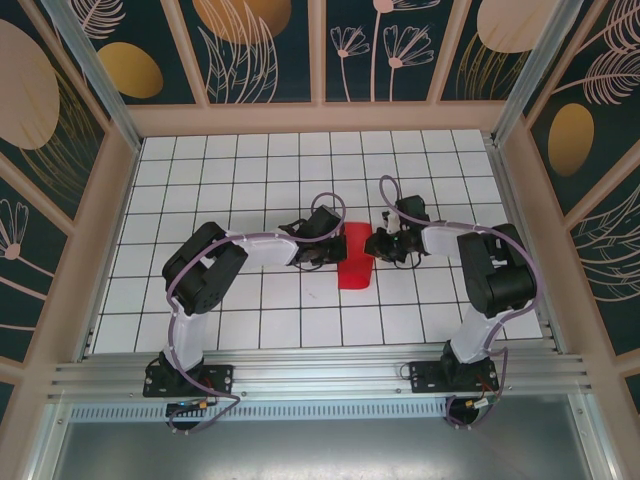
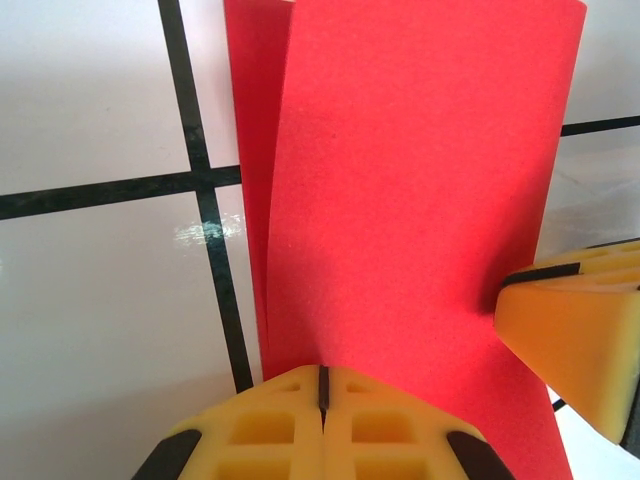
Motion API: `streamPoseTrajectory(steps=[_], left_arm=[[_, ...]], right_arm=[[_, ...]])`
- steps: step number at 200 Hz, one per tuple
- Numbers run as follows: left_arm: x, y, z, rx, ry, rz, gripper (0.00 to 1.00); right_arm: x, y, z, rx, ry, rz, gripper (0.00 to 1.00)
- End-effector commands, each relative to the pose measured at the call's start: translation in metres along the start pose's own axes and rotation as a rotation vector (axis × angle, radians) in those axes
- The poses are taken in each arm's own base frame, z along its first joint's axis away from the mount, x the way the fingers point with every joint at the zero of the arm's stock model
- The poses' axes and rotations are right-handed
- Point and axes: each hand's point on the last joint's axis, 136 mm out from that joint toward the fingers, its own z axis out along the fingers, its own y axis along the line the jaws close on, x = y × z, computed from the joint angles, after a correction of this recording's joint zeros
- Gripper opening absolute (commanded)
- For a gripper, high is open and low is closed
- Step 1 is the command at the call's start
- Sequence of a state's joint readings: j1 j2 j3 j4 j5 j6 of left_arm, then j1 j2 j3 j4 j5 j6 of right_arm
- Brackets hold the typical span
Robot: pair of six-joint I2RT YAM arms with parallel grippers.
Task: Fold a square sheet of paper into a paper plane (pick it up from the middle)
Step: Fold the square sheet of paper in half at the center of the table.
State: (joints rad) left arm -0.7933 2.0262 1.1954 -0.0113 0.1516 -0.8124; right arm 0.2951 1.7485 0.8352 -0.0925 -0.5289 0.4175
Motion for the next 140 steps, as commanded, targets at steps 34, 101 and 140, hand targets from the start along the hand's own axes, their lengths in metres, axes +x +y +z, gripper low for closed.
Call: streamPoseTrajectory(steps=[34, 101, 140], left_arm=[[0.031, 0.037, 0.012, -0.126, 0.099, 0.003, 0.0], [0.032, 0.037, 0.014, -0.124, 0.103, 0.003, 0.0], [0.033, 0.039, 0.014, -0.126, 0.105, 0.0, 0.0]], right_arm=[[0.007, 0.04, -0.033, -0.124, -0.024, -0.075, 0.21], [0.043, 0.011, -0.009, -0.08, 0.059, -0.003, 0.21], [0.056, -0.012, -0.002, 0.013, 0.097, 0.016, 0.21]])
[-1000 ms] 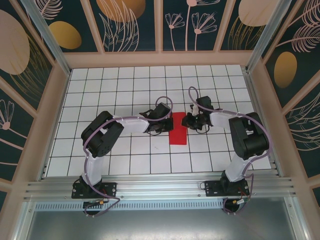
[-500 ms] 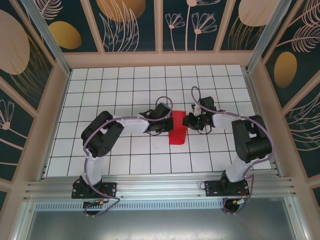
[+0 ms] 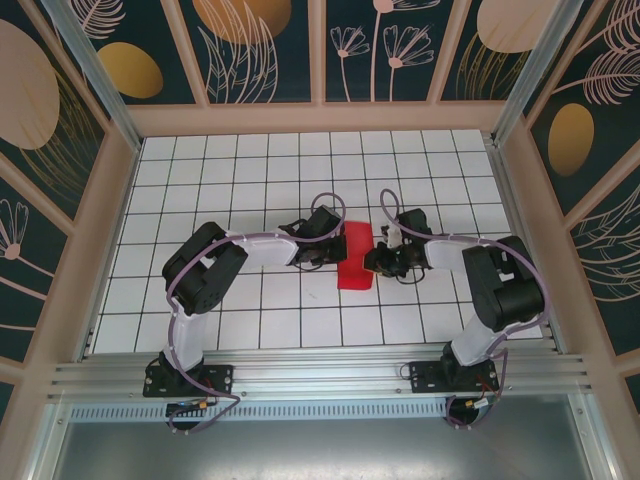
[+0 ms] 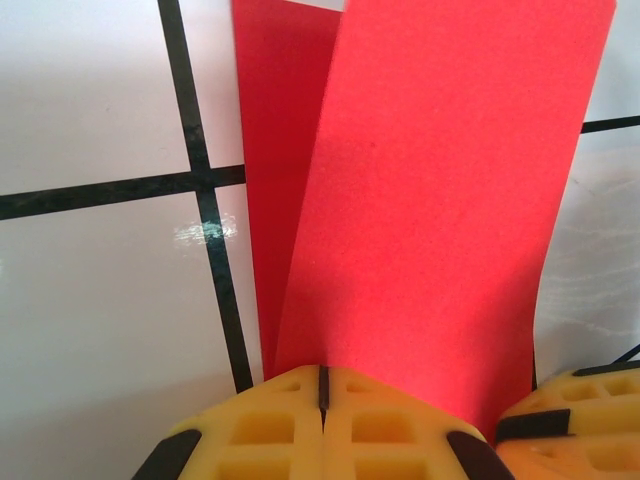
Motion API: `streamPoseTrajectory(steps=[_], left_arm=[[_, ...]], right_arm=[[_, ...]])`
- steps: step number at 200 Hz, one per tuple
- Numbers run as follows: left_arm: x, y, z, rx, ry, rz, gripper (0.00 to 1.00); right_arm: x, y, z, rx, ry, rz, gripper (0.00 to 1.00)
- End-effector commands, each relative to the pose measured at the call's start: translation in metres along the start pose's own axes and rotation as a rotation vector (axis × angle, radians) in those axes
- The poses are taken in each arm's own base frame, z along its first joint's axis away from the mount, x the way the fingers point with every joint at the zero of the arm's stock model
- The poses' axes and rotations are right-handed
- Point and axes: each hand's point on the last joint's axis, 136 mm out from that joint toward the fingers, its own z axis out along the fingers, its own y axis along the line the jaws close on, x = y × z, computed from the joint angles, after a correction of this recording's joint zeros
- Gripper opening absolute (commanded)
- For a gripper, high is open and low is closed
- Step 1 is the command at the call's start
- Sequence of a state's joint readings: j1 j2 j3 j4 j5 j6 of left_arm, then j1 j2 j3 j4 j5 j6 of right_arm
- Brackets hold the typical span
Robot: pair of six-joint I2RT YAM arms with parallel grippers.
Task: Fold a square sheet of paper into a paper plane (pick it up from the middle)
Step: Fold the square sheet of paper in half at the center of the table.
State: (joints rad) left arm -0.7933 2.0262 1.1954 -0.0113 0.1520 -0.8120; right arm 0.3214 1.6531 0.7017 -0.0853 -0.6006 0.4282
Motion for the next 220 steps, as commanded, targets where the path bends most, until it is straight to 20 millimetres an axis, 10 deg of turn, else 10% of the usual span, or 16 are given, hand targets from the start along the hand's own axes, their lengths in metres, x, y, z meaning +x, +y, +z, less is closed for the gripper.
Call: streamPoseTrajectory(steps=[1, 75, 163, 220], left_arm=[[0.033, 0.039, 0.014, -0.126, 0.106, 0.002, 0.0], [0.033, 0.039, 0.015, -0.123, 0.109, 0.004, 0.0], [0.033, 0.037, 0.016, -0.117, 0.11, 0.006, 0.0], [0.032, 0.036, 0.016, -0.116, 0.111, 0.011, 0.0]], right_arm=[[0.009, -0.016, 0.004, 0.067, 0.024, 0.012, 0.21], [0.013, 0.04, -0.01, -0.059, 0.01, -0.088, 0.22], [0.045, -0.006, 0.014, 0.033, 0.055, 0.007, 0.22], [0.034, 0.032, -0.014, -0.074, -0.023, -0.048, 0.24]])
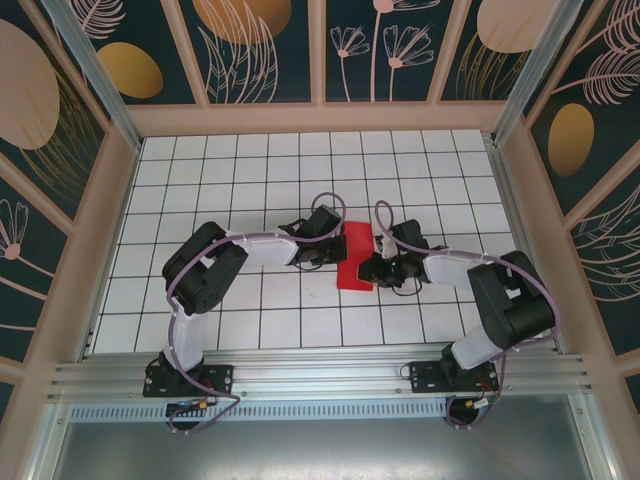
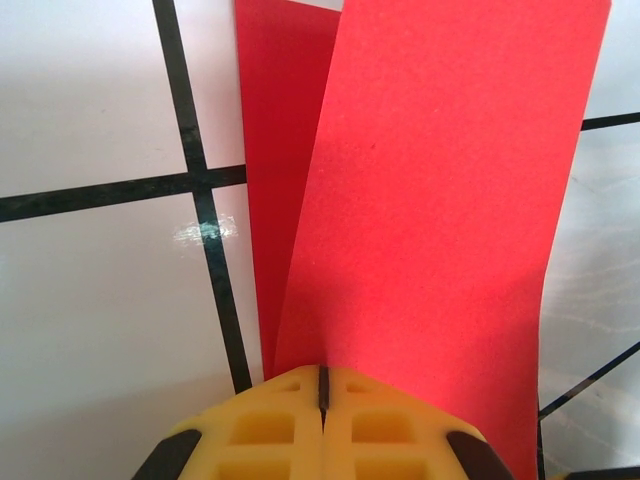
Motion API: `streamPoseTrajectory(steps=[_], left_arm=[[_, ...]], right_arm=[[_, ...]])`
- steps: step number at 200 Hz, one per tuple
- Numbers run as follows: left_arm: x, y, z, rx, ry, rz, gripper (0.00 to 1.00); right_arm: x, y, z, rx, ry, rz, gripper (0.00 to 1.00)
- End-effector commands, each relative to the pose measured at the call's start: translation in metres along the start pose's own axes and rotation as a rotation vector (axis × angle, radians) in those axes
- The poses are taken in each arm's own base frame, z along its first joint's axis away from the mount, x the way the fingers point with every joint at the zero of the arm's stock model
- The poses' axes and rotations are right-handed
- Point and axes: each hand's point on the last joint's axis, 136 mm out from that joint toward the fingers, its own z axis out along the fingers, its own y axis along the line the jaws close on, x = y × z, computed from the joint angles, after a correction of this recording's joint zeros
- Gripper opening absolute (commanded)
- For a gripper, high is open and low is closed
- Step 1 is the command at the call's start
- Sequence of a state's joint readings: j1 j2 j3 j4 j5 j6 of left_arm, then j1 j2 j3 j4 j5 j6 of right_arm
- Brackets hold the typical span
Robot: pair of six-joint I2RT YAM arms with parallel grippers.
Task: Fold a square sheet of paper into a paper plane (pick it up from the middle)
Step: Fold the square sheet of paper in half at the center of the table.
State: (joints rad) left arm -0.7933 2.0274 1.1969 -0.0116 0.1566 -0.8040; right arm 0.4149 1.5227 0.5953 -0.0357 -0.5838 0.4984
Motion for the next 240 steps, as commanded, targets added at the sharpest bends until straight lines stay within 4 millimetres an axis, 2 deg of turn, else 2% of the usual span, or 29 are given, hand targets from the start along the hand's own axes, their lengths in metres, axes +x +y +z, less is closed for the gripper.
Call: streamPoseTrajectory(steps=[1, 14, 78, 95, 122, 144, 184, 204, 215, 240], left_arm=[[0.032, 0.037, 0.015, -0.118, 0.108, 0.002, 0.0], [0.033, 0.037, 0.016, -0.119, 0.109, 0.002, 0.0], [0.031, 0.036, 0.016, -0.119, 0.109, 0.006, 0.0], [0.031, 0.035, 0.015, -0.117, 0.109, 0.007, 0.0], [0.032, 0.035, 0.016, -0.117, 0.112, 0.007, 0.0], [0.031, 0.035, 0.016, -0.119, 0.11, 0.01, 0.0], [0.031, 0.035, 0.016, -0.118, 0.112, 0.012, 0.0], [0.031, 0.034, 0.016, -0.117, 0.112, 0.015, 0.0], [0.031, 0.034, 0.016, -0.118, 0.113, 0.015, 0.0], [0.031, 0.035, 0.015, -0.118, 0.113, 0.015, 0.0]], right_arm=[[0.002, 0.013, -0.011, -0.045, -0.025, -0.009, 0.24], [0.006, 0.011, -0.011, -0.052, -0.022, 0.001, 0.23], [0.03, -0.027, 0.003, 0.016, 0.013, 0.111, 0.23], [0.028, -0.024, -0.001, 0.015, 0.001, 0.104, 0.23], [0.02, -0.006, -0.013, -0.033, -0.033, 0.063, 0.23], [0.013, -0.003, -0.019, -0.034, -0.06, 0.054, 0.23], [-0.003, -0.011, -0.018, 0.001, -0.081, 0.063, 0.23], [0.005, -0.017, -0.01, -0.004, -0.036, 0.078, 0.23], [0.012, -0.028, -0.006, 0.033, -0.013, 0.098, 0.23], [0.016, -0.045, -0.007, 0.128, 0.0, 0.114, 0.23]])
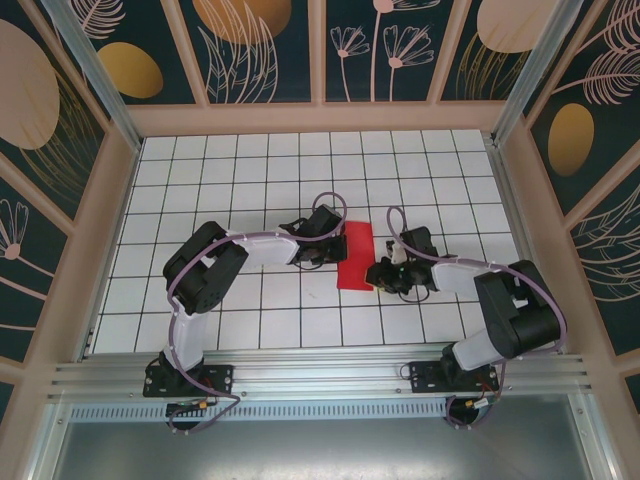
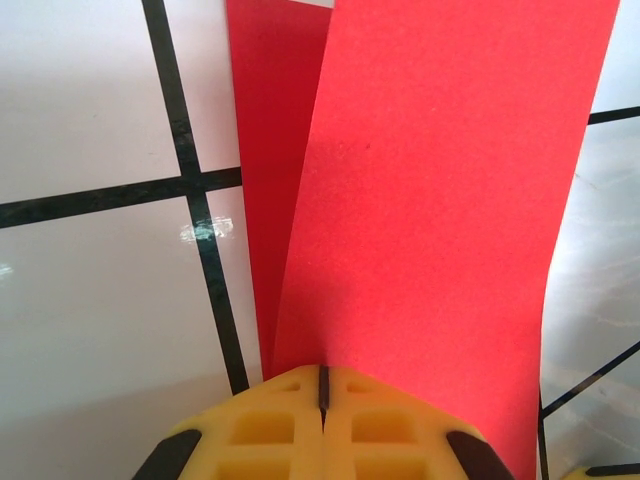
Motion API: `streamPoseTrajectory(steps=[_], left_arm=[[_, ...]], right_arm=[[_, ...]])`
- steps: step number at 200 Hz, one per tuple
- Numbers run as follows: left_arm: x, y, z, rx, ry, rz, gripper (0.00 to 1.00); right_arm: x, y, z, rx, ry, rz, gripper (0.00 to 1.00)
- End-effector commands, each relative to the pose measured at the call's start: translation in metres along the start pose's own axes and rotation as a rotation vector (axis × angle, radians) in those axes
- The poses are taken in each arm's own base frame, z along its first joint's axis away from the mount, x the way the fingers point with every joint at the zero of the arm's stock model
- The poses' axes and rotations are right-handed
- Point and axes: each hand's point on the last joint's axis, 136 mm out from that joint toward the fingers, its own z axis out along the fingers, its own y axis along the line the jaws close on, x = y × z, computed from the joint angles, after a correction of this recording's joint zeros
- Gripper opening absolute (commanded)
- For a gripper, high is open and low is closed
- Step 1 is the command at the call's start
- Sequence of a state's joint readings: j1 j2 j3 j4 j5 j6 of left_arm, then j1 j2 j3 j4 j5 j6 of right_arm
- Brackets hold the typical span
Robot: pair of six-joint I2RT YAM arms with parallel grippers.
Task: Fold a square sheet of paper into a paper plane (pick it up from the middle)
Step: Fold the square sheet of paper in half at the center of the table.
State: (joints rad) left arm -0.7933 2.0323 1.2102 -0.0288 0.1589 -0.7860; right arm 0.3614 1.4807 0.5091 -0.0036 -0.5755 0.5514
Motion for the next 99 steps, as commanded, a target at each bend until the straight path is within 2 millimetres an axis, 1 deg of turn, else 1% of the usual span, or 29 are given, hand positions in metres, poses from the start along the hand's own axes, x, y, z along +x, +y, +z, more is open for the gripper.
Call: streamPoseTrajectory(steps=[1, 10, 28, 48, 60, 68, 80, 99], left_arm=[[0.032, 0.035, 0.016, -0.113, 0.106, -0.002, 0.0], [0.031, 0.035, 0.015, -0.113, 0.105, -0.002, 0.0], [0.032, 0.036, 0.015, -0.117, 0.104, -0.002, 0.0], [0.033, 0.035, 0.015, -0.116, 0.108, -0.001, 0.0], [0.032, 0.035, 0.015, -0.114, 0.108, 0.001, 0.0], [0.032, 0.035, 0.015, -0.114, 0.108, 0.0, 0.0], [0.033, 0.035, 0.016, -0.115, 0.111, 0.002, 0.0], [0.033, 0.035, 0.015, -0.114, 0.112, 0.003, 0.0]], right_arm=[[0.006, -0.023, 0.001, 0.111, 0.026, 0.013, 0.23], [0.004, -0.021, -0.001, 0.119, 0.024, 0.006, 0.23], [-0.009, -0.003, -0.008, 0.081, -0.006, -0.027, 0.23], [-0.033, 0.02, -0.018, 0.043, -0.06, -0.076, 0.23], [-0.049, 0.028, -0.023, 0.019, -0.096, -0.095, 0.22], [-0.058, 0.031, -0.025, 0.009, -0.116, -0.1, 0.23], [-0.068, 0.028, -0.025, 0.01, -0.123, -0.098, 0.23], [-0.077, 0.02, -0.017, -0.006, -0.102, -0.082, 0.22]])
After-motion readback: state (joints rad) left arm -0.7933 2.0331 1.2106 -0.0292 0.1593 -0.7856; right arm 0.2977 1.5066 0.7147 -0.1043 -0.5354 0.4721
